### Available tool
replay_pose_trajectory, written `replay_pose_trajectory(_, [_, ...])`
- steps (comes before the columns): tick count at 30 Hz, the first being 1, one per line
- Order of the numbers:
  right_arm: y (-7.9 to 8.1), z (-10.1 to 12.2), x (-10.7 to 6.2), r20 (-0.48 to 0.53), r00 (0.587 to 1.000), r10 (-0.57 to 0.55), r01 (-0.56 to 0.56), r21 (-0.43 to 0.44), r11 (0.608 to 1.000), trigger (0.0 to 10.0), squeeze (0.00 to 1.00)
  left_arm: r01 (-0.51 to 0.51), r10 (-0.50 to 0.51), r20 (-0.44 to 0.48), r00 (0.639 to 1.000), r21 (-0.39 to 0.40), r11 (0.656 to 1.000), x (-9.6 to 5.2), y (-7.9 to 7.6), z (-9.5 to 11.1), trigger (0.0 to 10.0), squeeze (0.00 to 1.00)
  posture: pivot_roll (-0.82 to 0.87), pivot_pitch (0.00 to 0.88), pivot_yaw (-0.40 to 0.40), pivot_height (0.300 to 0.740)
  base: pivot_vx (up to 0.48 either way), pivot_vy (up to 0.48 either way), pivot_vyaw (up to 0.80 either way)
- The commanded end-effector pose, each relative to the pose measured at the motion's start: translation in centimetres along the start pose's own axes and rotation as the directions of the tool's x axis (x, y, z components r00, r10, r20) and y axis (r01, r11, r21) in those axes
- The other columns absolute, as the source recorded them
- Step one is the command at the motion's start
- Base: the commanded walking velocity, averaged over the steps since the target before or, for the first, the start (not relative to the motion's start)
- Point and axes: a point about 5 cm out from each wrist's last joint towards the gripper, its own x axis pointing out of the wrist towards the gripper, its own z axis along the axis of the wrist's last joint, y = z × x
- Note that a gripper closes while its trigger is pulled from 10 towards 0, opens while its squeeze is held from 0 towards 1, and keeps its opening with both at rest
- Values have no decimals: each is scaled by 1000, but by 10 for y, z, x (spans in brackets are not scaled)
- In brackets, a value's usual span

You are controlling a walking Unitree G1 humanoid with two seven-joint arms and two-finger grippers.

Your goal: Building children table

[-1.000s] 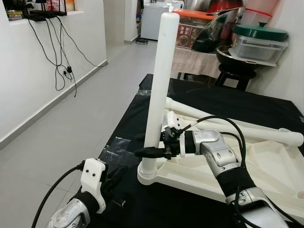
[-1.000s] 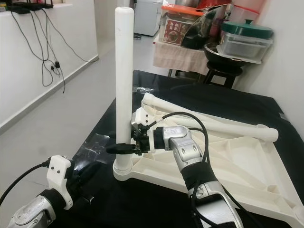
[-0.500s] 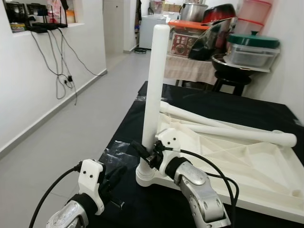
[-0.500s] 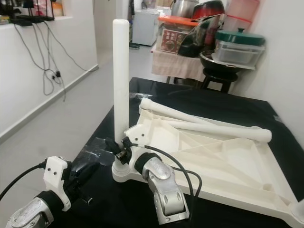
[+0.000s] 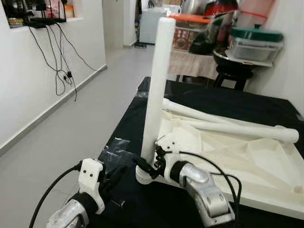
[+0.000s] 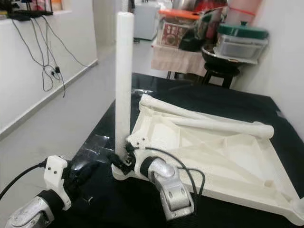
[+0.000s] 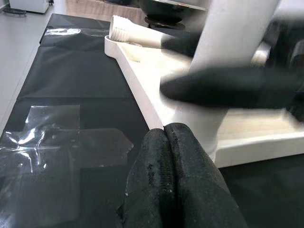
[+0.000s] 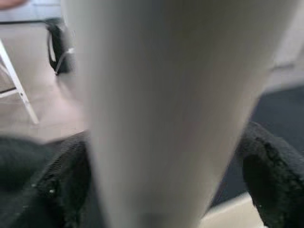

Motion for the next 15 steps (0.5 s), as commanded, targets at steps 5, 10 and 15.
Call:
replay_pose_trajectory(5, [-10, 4, 5, -5, 968, 251, -251, -44, 967, 10000, 0, 3, -4, -13, 1000, -6, 1000, 1, -1, -3, 10000, 0, 110, 0, -108, 740, 0, 0, 0])
replay_pose_trajectory(10, [-22, 12, 8, -15, 920, 391, -391, -54, 919, 10000, 0, 0, 0, -14, 1000, -5, 1000, 1, -1, -4, 10000, 0, 122, 0, -112, 740, 0, 0, 0])
replay_pose_trajectory(15, [-29, 15, 11, -13, 873, 488, -488, -15, 873, 0, 0, -5, 5, -15, 1000, -3, 1000, 1, -1, -5, 10000, 0, 134, 0, -116, 740, 0, 0, 0])
